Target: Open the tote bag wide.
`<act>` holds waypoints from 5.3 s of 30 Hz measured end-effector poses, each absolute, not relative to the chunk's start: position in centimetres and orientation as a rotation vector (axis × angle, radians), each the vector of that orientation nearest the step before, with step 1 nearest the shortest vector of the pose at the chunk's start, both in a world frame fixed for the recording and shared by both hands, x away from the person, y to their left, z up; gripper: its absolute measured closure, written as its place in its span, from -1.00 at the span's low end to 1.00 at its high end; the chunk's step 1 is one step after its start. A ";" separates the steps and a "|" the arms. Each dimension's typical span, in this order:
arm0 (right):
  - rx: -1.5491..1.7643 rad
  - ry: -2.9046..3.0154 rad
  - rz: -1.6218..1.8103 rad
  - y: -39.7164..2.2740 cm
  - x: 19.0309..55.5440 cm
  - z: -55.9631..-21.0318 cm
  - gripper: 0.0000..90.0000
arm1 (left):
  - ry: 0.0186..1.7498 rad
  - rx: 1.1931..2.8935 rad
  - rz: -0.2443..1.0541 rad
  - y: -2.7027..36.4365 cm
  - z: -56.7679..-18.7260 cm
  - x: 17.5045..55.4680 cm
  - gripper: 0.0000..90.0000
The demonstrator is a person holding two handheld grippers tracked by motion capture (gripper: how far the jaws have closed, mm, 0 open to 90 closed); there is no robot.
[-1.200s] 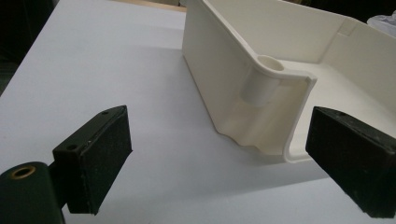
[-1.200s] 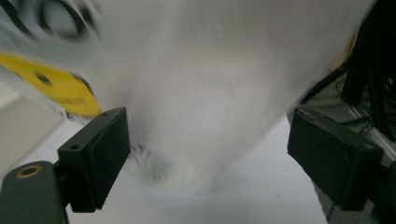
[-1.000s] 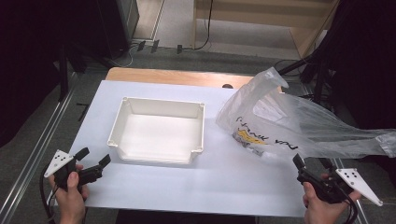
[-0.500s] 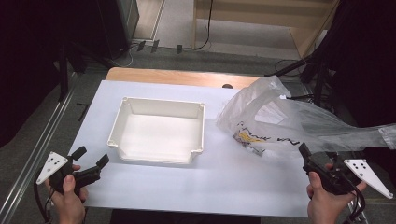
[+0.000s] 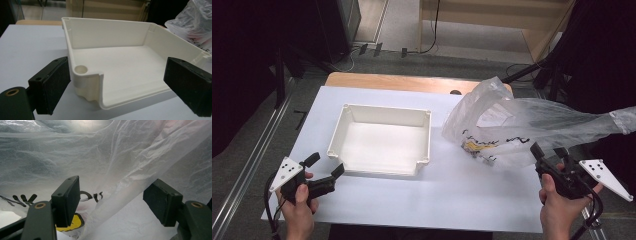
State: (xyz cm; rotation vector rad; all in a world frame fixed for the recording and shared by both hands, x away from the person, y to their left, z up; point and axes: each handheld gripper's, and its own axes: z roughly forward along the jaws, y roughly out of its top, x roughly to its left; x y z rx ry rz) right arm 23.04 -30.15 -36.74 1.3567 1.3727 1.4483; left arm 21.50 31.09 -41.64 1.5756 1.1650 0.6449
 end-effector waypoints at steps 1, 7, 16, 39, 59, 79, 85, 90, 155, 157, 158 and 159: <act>1.359 1.374 1.449 -30.0 23.2 -36.6 -0.32 | 1.160 1.581 0.644 30.8 -41.5 21.5 -0.85; 1.341 1.383 1.453 -29.2 24.0 -35.9 -0.32 | 1.125 1.595 0.630 29.4 -40.8 22.0 -0.85; 1.330 1.392 1.477 -28.1 24.9 -35.5 -0.32 | 1.079 1.610 0.611 27.3 -39.9 22.9 -0.85; 1.301 1.449 1.506 -26.1 26.5 -35.0 -0.31 | 0.915 1.670 0.556 19.2 -37.2 25.9 -0.85; 1.300 1.455 1.509 -26.3 26.6 -35.0 -0.32 | 0.790 1.676 0.524 11.6 -33.7 29.7 -0.84; 1.291 1.486 1.499 -26.4 26.5 -35.0 -0.33 | 0.751 1.649 0.488 7.6 -31.7 33.3 0.43; 1.298 1.443 1.505 -27.5 25.9 -34.4 -0.35 | 0.744 1.695 0.448 7.5 -32.3 33.6 1.00; 1.309 1.393 1.487 -27.9 25.6 -34.0 -0.48 | 0.770 1.740 0.428 7.2 -33.3 34.0 1.00; 1.436 1.992 1.335 -24.8 30.4 -45.7 0.52 | 0.882 1.720 0.454 4.9 -34.1 35.6 1.00; 1.435 1.981 1.348 -25.0 30.2 -45.5 0.50 | 0.894 1.737 0.443 4.9 -34.5 35.8 1.00; 1.440 1.943 1.392 -25.5 29.7 -45.0 0.47 | 0.914 1.772 0.424 4.9 -35.1 36.1 1.00; 1.435 1.933 1.420 -25.8 29.5 -44.6 0.46 | 0.914 1.772 0.424 4.9 -35.1 36.1 1.00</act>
